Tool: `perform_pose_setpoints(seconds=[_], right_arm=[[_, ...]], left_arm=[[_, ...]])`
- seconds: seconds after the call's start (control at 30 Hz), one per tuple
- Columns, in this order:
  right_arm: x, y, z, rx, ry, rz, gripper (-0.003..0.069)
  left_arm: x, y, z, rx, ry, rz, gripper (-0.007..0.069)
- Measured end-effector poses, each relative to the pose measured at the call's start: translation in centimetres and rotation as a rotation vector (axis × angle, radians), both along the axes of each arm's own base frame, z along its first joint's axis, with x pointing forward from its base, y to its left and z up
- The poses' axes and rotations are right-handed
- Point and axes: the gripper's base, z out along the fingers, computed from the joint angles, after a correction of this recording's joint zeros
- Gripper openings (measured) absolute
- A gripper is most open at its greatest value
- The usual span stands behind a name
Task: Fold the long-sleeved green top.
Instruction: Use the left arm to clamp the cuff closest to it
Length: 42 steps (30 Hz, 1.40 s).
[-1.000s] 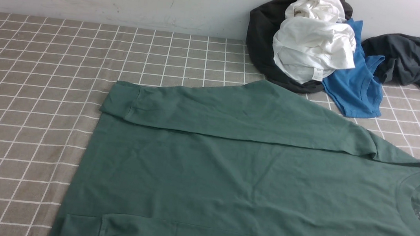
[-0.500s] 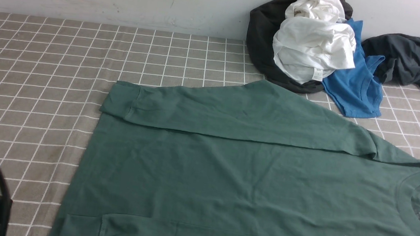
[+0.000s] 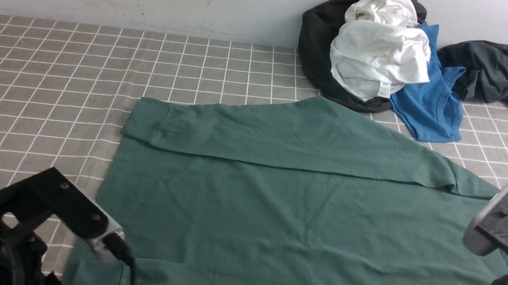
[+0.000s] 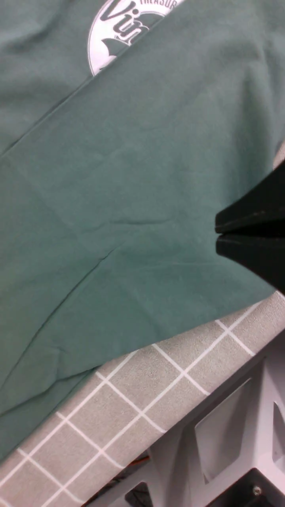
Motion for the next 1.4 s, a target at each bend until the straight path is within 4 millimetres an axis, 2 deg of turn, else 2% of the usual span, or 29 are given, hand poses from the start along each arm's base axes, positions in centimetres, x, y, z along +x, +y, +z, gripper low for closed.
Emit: perform_pose_setpoints(seconds=[0.17, 0.27, 0.37, 0.57, 0.87, 1.23, 1.37, 1.4], right_arm=[[0.2, 0.1, 0.1, 0.01, -0.025, -0.005, -0.0014], [0.3, 0.2, 0.1, 0.01, -0.031, -0.005, -0.0014], [0.3, 0.2, 0.1, 0.01, -0.034, -0.006, -0.0014], [0.6, 0.2, 0.2, 0.02, -0.06, -0.016, -0.0014], [0.9, 0.3, 0.3, 0.032, -0.09, -0.027, -0.0014], [1.2, 0.4, 0.4, 0.044, -0.121, -0.039, -0.0014], [1.2, 0.4, 0.4, 0.045, -0.123, -0.039, -0.0014], [1.2, 0.4, 0.4, 0.045, -0.123, -0.039, -0.0014]], left_arm=[[1.8, -1.4, -1.8, 0.023, 0.001, 0.013, 0.0486], [3.0, -1.6, -3.0, 0.033, 0.002, 0.069, 0.0536], [4.1, -1.7, -4.4, 0.061, 0.006, 0.119, 0.0551], [6.3, -1.9, -7.0, 0.129, 0.04, 0.156, 0.0552], [9.8, -3.1, -7.5, 0.139, 0.036, 0.166, 0.0552], [9.9, -3.8, -8.6, 0.102, 0.124, 0.138, 0.0546], [10.1, -3.8, -8.7, 0.11, 0.123, 0.122, 0.0484], [10.1, -3.8, -8.7, 0.113, 0.122, 0.119, 0.0442]])
